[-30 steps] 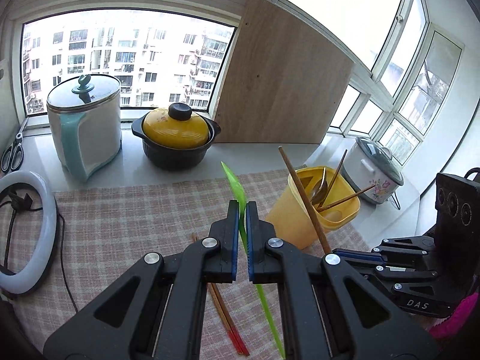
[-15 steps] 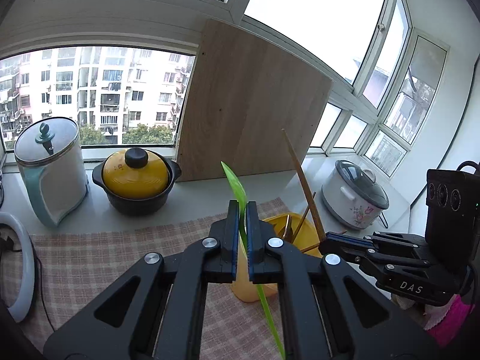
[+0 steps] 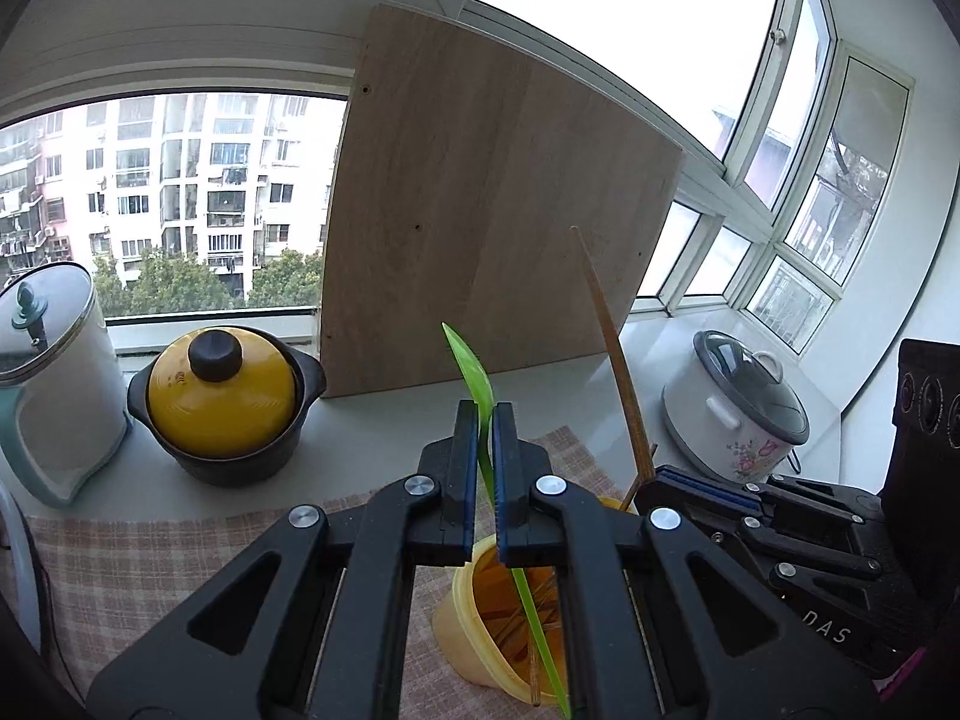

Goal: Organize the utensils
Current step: 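Lower the green spoon into the container and open the left tool while the right tool releases its chopstick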

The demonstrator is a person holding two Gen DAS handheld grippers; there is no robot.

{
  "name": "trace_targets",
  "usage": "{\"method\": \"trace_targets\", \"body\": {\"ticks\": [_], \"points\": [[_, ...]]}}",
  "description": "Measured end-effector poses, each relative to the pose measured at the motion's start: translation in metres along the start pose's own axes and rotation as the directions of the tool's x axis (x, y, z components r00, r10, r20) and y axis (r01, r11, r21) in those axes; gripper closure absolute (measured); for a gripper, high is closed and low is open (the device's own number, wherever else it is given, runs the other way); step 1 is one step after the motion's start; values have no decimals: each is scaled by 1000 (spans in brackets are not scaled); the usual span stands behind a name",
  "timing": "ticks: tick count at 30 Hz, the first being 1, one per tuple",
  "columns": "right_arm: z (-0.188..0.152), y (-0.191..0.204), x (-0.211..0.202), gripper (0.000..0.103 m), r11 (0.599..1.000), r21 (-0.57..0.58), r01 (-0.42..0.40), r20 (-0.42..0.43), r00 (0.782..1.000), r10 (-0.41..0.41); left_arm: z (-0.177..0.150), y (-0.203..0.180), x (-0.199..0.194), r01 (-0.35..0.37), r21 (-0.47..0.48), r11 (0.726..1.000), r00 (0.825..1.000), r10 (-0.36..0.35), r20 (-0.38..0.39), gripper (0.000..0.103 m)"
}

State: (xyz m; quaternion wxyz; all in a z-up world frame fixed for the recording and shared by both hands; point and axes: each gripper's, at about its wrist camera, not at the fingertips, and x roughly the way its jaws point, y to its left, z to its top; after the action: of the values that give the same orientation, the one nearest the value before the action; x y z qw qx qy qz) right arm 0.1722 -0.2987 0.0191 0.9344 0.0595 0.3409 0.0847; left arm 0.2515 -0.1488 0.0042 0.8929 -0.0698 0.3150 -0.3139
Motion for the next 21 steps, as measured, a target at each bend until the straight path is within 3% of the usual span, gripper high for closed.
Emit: {"method": "trace_targets", "body": {"ticks": [6,21], "points": [[-1,-17,19,99,999,32,14,-5,1000,-14,4,-10,28,-65,59,996,998,65,-1,101],[-14,-41,41,99,996,86,20,-5,1000,-20,-11,-32,47,-97,181,979,995,89,50,101]]}}
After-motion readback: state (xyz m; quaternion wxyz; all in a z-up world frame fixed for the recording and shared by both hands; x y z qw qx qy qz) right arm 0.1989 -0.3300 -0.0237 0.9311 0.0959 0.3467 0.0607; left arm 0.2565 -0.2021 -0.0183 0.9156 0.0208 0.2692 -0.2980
